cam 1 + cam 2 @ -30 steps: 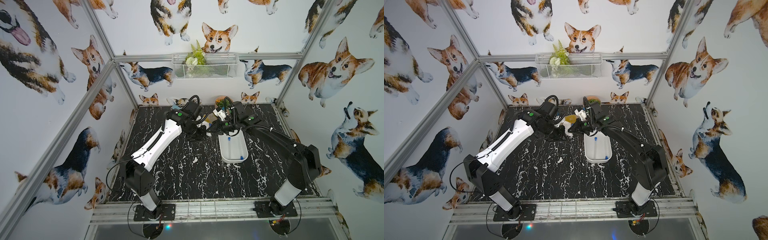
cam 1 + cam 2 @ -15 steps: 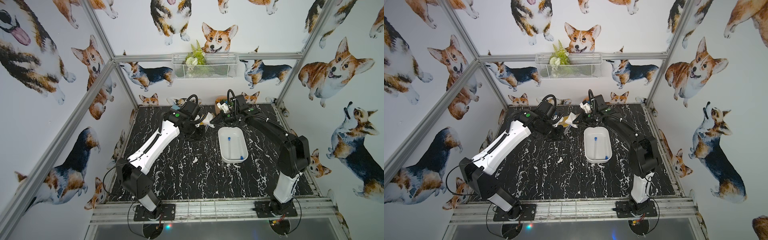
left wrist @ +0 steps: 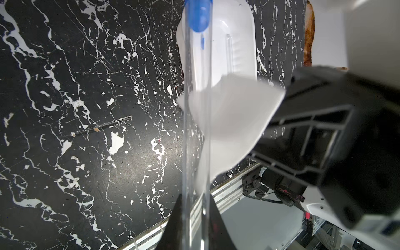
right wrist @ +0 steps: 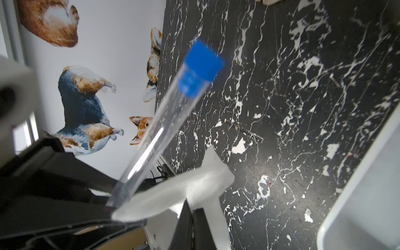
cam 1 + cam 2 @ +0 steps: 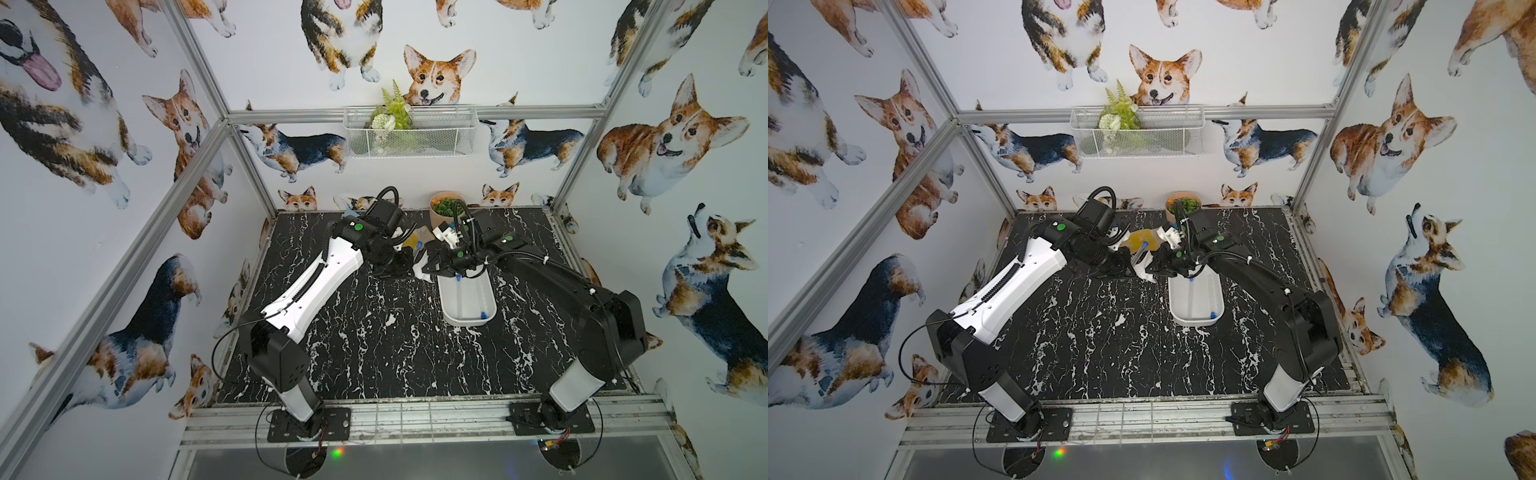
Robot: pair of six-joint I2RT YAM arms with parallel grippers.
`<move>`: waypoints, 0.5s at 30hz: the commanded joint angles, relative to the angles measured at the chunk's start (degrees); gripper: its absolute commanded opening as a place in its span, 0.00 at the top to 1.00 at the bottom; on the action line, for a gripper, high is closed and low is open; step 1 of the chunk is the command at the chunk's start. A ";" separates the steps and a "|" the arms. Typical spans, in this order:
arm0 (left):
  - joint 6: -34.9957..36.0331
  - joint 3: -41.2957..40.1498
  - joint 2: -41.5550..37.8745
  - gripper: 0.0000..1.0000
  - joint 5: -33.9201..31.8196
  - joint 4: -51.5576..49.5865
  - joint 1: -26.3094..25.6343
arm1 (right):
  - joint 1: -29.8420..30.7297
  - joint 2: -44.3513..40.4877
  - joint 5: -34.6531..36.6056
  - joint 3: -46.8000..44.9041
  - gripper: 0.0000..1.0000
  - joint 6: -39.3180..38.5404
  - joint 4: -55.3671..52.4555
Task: Wipe the exteriors of test tubes
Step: Wipe the dirt from the test tube.
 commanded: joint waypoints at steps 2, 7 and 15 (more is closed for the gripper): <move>0.24 2.84 2.94 0.94 0.32 0.83 0.04 | 0.59 -3.63 1.03 -8.43 1.00 2.65 2.62; -0.95 6.37 9.53 0.94 1.37 2.93 -0.72 | -2.35 -12.13 3.04 -19.12 1.00 7.42 4.08; -5.31 22.54 26.43 0.94 0.12 4.39 -8.36 | -19.96 -26.84 8.78 -28.05 1.00 9.59 -1.76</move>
